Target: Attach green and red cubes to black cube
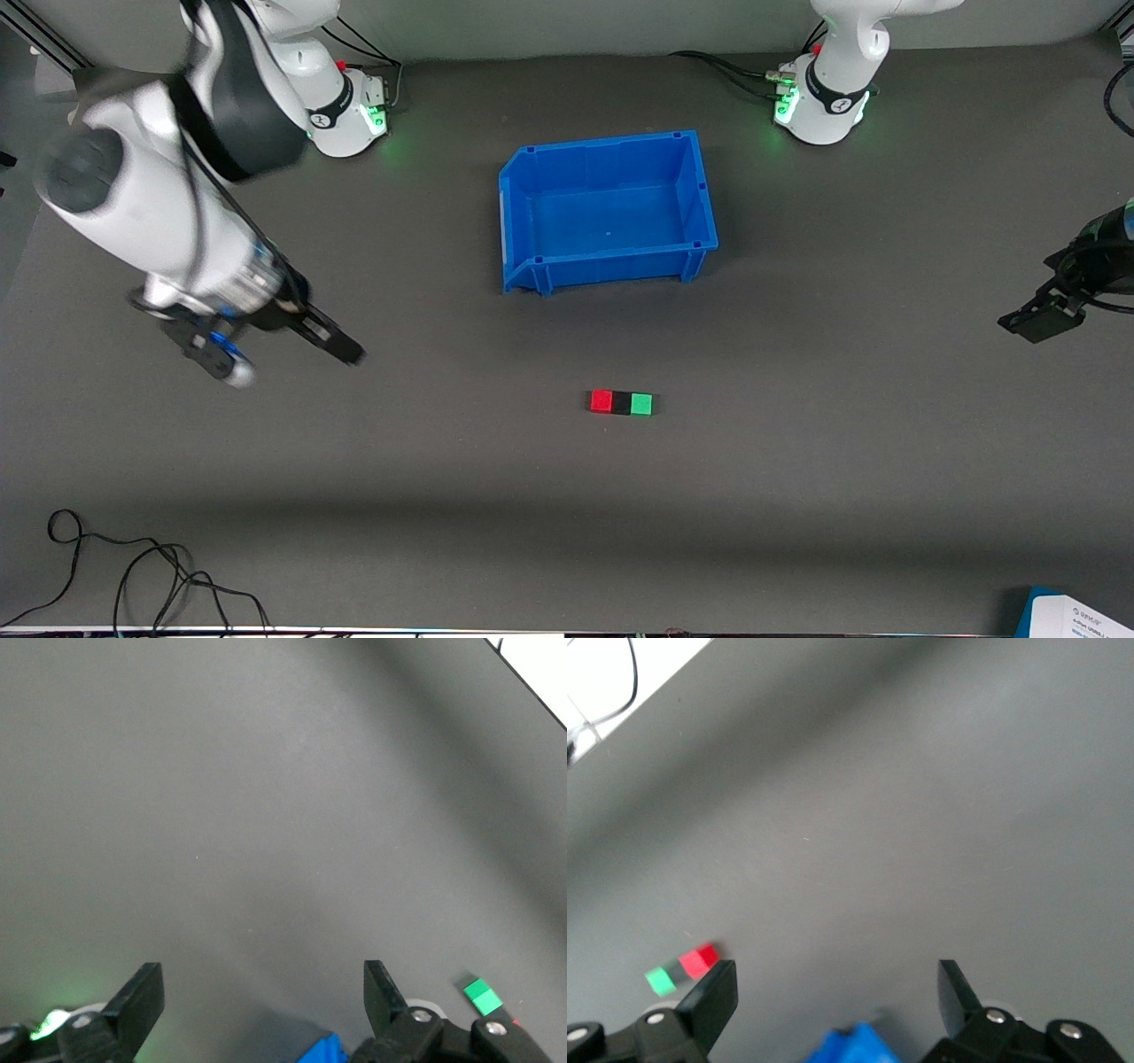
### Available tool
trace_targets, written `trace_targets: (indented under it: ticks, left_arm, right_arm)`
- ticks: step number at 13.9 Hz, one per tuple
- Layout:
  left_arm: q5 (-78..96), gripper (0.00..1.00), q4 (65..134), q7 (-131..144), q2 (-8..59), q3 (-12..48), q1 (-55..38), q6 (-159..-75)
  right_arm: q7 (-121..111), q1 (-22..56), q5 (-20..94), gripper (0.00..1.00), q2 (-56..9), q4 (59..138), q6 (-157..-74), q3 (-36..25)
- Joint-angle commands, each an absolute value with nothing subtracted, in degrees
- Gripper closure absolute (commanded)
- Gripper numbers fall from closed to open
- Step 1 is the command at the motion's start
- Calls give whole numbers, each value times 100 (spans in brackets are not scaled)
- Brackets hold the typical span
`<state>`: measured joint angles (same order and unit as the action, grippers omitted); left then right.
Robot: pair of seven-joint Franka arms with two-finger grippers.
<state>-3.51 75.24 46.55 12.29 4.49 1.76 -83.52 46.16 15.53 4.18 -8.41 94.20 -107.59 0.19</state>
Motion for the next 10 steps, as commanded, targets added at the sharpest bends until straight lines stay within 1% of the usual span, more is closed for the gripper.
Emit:
trace_targets:
  ticks: [1,3,4,6,7,8,10]
  left_arm:
    - [-431,0,7611,3617,1160,378,141,-8053]
    - [-396,0,7437,2781,1178,299,254,-7736]
    - [-413,0,7453,2482,1186,299,264,-7621]
    - [-431,0,7436,2426,1239,299,237,-7751]
    - [-422,0,7444,2382,1239,351,176,-7856]
    - [-387,0,7453,2173,1231,404,141,-7936]
    - [-404,0,7436,1436,1213,492,70,-7945]
  right_arm:
    - [3012,1075,351,0,-168,10046,-10758,-79]
    - [2227,748,334,0,-80,9897,-10215,-88]
    - [1832,573,317,0,-44,9818,-10091,-97]
    - [1216,239,107,0,-44,9652,-9723,-18]
    - [1030,194,-208,0,-70,9511,-9521,69]
    - [802,115,-307,0,-62,9484,-9492,192]
    - [406,-210,-281,0,-62,9396,-9466,578]
